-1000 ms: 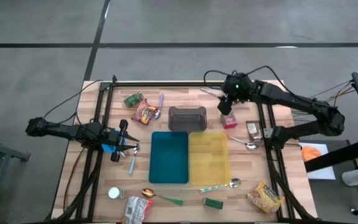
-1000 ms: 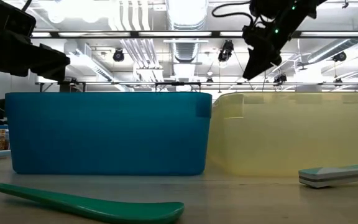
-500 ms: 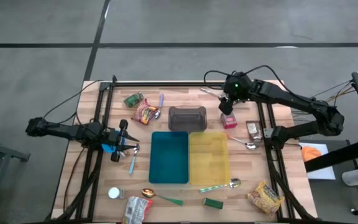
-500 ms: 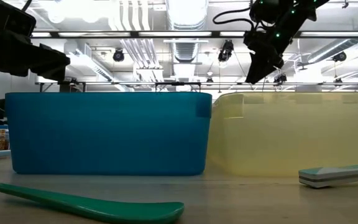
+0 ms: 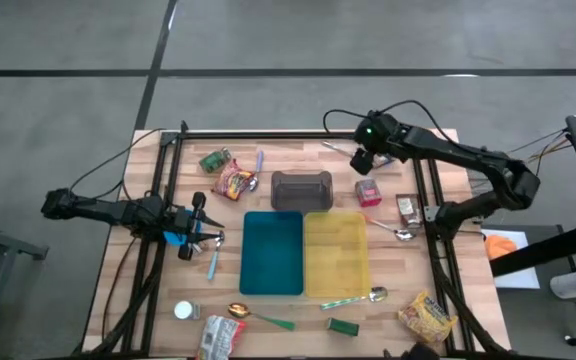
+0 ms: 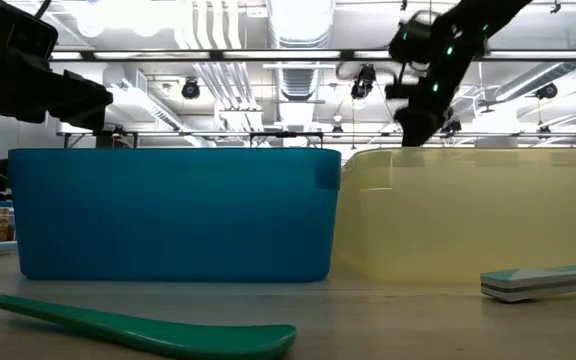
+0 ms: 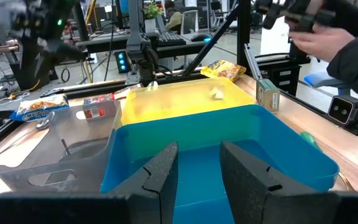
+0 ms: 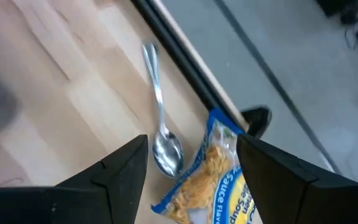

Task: Pick & Place Food Item
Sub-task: Put the blue noodle pack into the blue bin

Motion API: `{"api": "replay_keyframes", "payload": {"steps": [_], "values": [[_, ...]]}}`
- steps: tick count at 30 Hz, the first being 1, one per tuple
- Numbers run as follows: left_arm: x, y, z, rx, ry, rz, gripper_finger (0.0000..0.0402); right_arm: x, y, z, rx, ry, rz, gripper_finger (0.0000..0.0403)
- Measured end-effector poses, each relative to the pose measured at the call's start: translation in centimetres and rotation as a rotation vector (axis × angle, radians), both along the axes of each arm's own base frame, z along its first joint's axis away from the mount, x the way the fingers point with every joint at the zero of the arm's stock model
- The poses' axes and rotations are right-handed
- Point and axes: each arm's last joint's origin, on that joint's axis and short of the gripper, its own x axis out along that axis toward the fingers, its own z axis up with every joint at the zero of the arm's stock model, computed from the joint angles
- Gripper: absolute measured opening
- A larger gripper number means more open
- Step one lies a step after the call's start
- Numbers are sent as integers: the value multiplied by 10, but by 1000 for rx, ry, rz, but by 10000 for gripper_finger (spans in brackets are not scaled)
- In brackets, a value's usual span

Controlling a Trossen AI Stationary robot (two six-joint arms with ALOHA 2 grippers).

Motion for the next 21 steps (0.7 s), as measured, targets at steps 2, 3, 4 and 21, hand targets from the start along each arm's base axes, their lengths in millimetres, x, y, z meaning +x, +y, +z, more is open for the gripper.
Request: {"api": "replay_keyframes", "payload": {"steps": [2,3,4,21], "values": [[0,0,0,0,0,0,119,2,-7,-11,27,33,-20,245],[0,0,0,0,0,0,119,3,-10,-16,38,49,-24,245],[0,0,0,0,0,0,119,4,-12,-20,47,62,-24,245],[0,0,0,0,0,0,120,28,-63,-37,140,171,-98,245]]}}
